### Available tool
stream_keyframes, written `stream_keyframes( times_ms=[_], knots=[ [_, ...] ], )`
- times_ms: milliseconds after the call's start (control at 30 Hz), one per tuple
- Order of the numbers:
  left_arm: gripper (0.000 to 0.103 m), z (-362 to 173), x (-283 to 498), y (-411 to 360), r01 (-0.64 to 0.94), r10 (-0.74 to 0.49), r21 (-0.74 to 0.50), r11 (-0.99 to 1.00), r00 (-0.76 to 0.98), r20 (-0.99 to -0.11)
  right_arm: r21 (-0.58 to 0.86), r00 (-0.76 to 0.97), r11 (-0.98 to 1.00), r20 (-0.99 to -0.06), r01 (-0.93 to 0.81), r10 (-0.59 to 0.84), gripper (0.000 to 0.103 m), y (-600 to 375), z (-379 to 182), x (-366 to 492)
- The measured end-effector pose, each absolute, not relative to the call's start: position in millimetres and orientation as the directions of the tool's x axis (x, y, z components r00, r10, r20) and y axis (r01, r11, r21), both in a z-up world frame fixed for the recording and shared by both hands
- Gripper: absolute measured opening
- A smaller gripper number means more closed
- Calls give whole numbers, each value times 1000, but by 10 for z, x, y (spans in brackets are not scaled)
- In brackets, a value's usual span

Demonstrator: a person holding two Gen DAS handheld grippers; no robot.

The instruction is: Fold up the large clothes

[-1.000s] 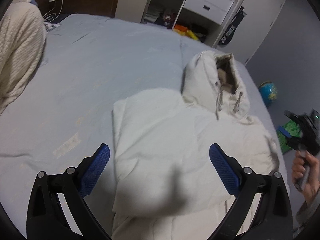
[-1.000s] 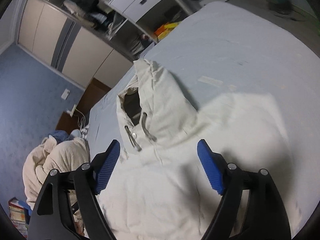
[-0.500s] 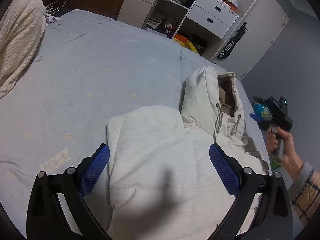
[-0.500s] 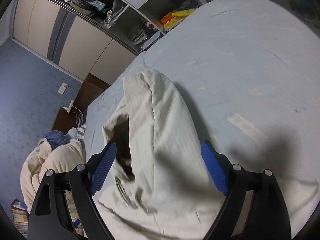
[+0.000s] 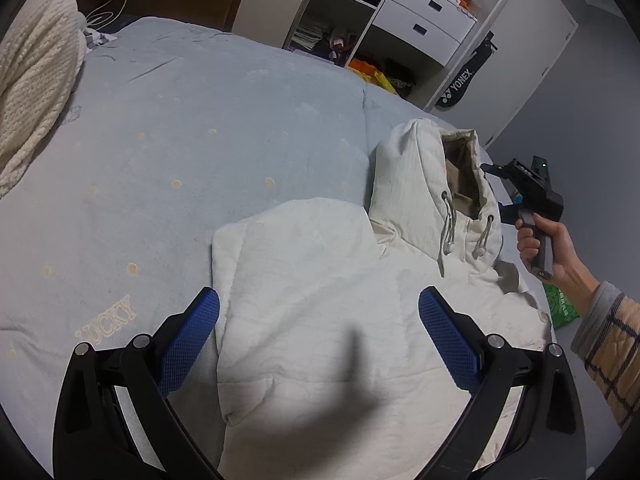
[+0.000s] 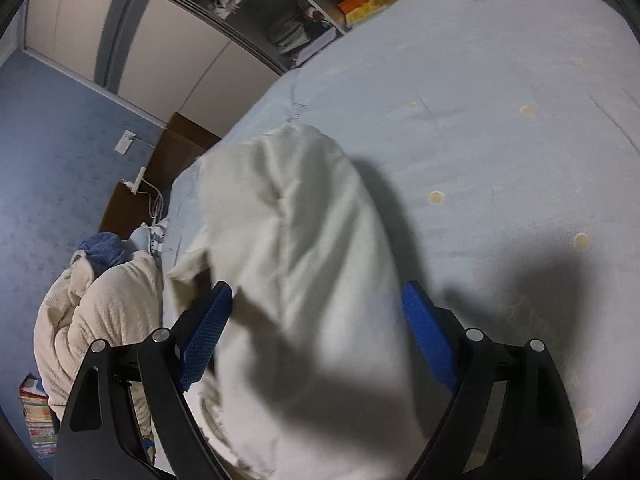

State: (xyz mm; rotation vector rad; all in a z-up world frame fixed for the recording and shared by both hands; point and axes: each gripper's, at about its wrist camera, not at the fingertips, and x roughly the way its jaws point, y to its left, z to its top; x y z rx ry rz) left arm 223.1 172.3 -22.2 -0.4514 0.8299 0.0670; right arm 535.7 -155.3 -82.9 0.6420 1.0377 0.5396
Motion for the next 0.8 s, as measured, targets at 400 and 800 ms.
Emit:
stream_keyframes(
  times_ms=[400,800],
  knots=[
    [96,-232,2236,1690,-221,-126,-357,908,667,-734,721,365,680,-603,-132,709,33,-1327,-1150,5622],
    [96,-127,2201,1672,-217,-131,-375,901,689,-713,539,483,711,-522,-451,703,17,-1145,-160,4682]
  ],
)
